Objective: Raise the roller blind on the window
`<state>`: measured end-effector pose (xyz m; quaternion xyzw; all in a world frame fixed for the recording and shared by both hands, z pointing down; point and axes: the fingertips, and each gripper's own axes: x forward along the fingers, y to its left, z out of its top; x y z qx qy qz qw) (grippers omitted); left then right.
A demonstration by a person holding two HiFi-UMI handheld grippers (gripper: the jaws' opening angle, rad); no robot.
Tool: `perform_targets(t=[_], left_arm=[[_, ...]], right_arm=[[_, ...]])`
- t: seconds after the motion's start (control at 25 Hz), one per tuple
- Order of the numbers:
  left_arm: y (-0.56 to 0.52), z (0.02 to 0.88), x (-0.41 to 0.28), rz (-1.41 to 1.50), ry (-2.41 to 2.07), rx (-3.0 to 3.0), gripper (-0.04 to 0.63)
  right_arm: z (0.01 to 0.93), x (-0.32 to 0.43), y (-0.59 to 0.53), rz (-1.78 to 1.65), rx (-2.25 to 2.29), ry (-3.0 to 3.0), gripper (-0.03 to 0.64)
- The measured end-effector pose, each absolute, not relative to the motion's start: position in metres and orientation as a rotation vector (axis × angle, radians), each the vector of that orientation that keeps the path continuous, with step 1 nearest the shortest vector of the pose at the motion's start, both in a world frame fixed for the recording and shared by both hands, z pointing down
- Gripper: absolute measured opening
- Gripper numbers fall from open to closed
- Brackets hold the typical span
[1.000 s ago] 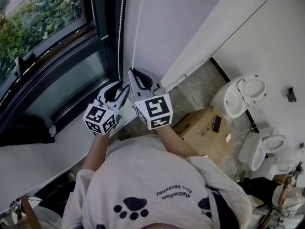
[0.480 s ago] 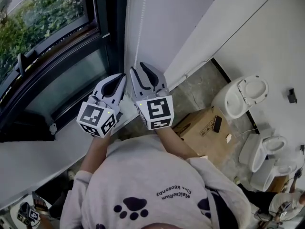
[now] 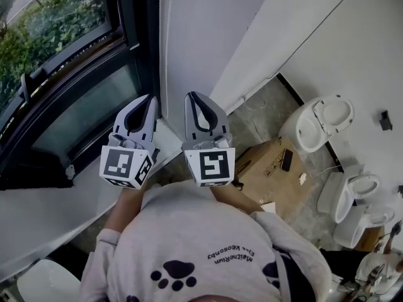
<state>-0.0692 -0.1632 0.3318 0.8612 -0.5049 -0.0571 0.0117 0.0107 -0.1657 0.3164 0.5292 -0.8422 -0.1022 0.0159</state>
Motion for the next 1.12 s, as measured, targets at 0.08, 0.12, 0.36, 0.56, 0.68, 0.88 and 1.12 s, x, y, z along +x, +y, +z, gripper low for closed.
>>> perform_targets(t=[0.08,0.12,0.36,0.56,0.68,0.88,1.12], left_arm=[[-0.158,0.331,-0.069,-0.184,-1.599,2.678,0.008],[-0.156,0.331,-0.069,-0.183,-1.612,2.675,0.008],[-0.145,0.33,-0.066,-0.174,-1.631,2.674,0.008],[-0.135,0.327,-0.065,-0.175,-1.644,2.673,0.008],[-0.131,0.328,-0.063,-0.171,-1.646,2.672,0.008],[-0.127,0.33,-0.06,-0.157,-1.666,2.667,0.008],[-0.127,0.333,-0.06,-0.142,-1.68,2.659,0.008]], right_arm=[[0.317,0.011,-0.161,-0.314,1.637,-2.631,0.012],[0.319,0.011,-0.159,-0.297,1.632,-2.635,0.011],[0.319,0.016,-0.153,-0.265,1.644,-2.658,0.009],[0.318,0.021,-0.144,-0.25,1.645,-2.662,0.009],[0.319,0.022,-0.14,-0.251,1.638,-2.653,0.009],[0.317,0.021,-0.138,-0.28,1.631,-2.664,0.009],[0.323,0.018,-0.135,-0.261,1.61,-2.692,0.009]])
